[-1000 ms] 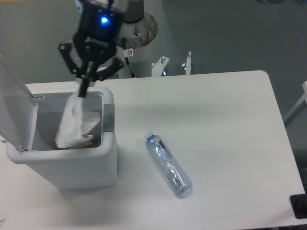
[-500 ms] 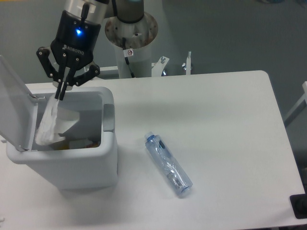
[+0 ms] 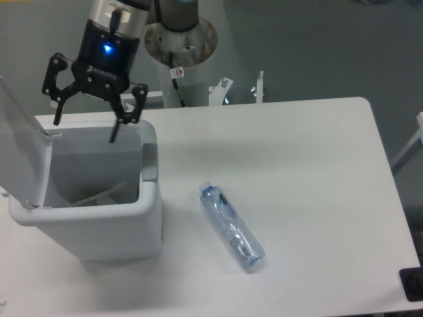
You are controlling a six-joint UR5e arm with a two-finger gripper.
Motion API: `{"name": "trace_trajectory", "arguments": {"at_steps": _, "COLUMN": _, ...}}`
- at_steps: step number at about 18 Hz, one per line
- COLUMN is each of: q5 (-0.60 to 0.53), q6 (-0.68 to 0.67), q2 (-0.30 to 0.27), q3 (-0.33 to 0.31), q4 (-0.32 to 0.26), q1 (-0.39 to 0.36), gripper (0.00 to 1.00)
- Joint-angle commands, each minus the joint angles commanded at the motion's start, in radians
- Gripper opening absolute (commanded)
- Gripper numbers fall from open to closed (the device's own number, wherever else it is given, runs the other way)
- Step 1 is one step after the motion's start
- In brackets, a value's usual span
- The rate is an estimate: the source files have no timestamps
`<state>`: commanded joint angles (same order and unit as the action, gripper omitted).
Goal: Place the trash in the trash can
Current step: 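Open the gripper to drop the wrapper into the trash can, then move the gripper over the clear water bottle and lower it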
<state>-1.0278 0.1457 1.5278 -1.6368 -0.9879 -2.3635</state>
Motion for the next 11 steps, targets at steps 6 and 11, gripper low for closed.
{"name": "trace_trajectory", "arguments": {"at_steps": 6, "q5": -0.003, "q6": 0.000, "q2": 0.092, "q3": 0.069, "q4": 0.034, "q1": -0.172, "gripper": 1.00}}
{"name": "trace_trajectory", "arguments": {"at_steps": 11, "q5": -0.179, "q6": 0.000, "q2": 0.250, "q3": 0.204, "q4": 0.034, "q1": -0.183, "gripper": 1.00}}
